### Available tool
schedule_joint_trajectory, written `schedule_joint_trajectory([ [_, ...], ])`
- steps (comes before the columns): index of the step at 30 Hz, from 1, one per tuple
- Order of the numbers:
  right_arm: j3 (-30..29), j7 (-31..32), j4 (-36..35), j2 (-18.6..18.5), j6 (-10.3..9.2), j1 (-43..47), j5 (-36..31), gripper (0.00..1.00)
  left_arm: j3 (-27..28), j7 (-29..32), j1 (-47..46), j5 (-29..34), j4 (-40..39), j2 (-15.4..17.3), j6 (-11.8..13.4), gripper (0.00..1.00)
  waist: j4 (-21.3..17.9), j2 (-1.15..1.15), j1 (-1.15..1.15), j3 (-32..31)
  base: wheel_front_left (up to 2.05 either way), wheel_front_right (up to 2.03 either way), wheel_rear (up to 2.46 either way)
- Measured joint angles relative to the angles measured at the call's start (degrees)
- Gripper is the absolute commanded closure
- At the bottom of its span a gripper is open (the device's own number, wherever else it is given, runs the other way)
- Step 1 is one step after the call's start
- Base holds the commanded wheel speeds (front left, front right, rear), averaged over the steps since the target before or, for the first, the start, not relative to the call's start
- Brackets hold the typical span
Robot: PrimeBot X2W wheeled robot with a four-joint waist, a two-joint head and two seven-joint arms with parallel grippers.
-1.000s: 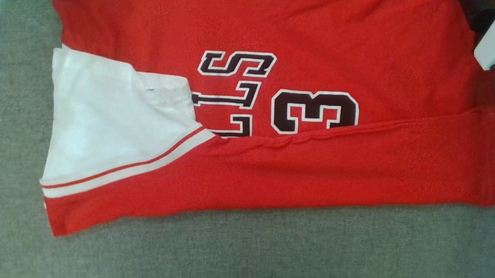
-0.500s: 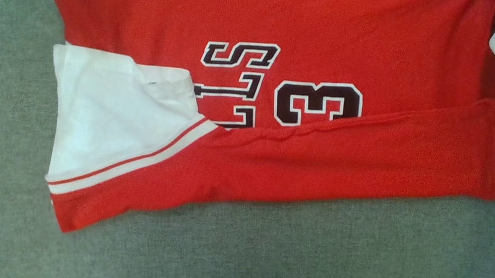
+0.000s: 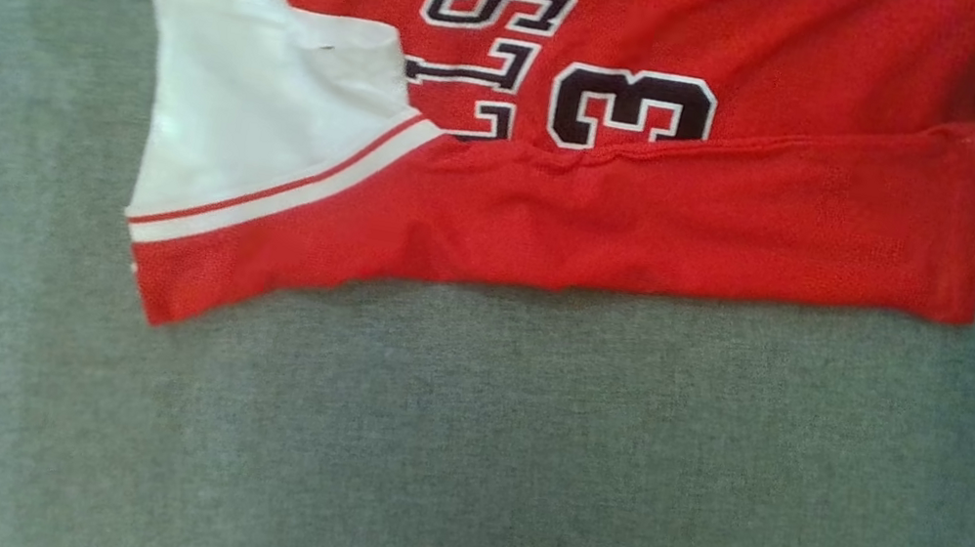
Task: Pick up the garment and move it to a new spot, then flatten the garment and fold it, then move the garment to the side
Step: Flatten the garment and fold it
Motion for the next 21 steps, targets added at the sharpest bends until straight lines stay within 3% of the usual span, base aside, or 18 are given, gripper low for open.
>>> schedule_joint_trajectory([
  [11,-2.9,-5.5,-6.3,-6.3,0.00,13.5,4.2,1.00,-1.5,-7.4,12.8,-2.0,-9.1,1.5,0.4,1.00,3.9,0.00,-0.01,-5.4,0.00,0.00,0.00],
  [21,-7.4,-9.4,-13.6,-7.7,0.00,29.1,4.6,1.00,-1.8,-9.5,25.6,2.7,-21.0,5.9,7.6,1.00,6.5,0.00,-0.01,-10.7,0.00,0.00,0.00],
])
